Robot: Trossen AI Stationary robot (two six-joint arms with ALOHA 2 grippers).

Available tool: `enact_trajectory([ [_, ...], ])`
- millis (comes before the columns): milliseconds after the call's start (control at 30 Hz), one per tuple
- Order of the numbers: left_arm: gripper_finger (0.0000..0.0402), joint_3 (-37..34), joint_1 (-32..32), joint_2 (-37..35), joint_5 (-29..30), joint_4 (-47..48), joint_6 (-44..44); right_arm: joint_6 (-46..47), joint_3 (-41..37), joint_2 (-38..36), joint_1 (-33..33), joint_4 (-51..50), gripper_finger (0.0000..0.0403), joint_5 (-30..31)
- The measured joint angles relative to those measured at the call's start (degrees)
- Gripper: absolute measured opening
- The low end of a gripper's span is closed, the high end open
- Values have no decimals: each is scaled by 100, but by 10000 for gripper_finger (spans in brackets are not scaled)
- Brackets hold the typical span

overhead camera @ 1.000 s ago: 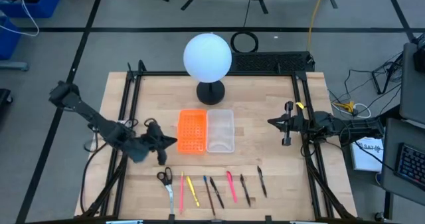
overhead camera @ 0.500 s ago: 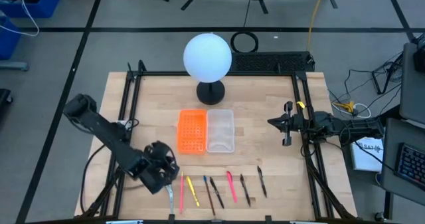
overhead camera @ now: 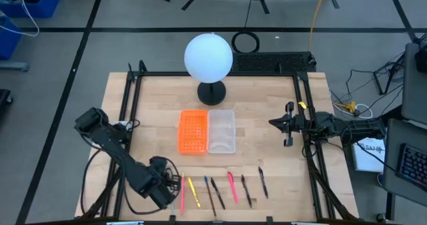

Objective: Pick & place school supplies into a supply box
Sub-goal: Put the black scissors into the orange supply box

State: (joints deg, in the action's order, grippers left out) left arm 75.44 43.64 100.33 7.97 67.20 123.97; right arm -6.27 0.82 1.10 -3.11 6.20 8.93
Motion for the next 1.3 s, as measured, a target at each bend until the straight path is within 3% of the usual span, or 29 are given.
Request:
enact_trajectory([
  [133, 6, 426, -128, 258, 37, 318, -137, 302, 0, 0, 0, -2, 0, 0],
  [433, 20, 463, -323, 280, -241, -41, -281, 628, 0, 22, 0, -98, 0, -15],
  [633, 29, 370, -225, 366, -373, 672, -97, 732, 0, 26, 0, -123, 0, -12],
  [800, 85, -131, -190, 366, -347, 90, 30, 733, 0, 46, 0, -108, 0, -9],
  [1067, 196, -700, -342, 352, -824, -873, -31, 720, 0, 61, 0, -87, 0, -7],
  [1300, 222, -737, -576, 341, -923, -930, -69, 550, 0, 68, 0, 56, 0, 17],
])
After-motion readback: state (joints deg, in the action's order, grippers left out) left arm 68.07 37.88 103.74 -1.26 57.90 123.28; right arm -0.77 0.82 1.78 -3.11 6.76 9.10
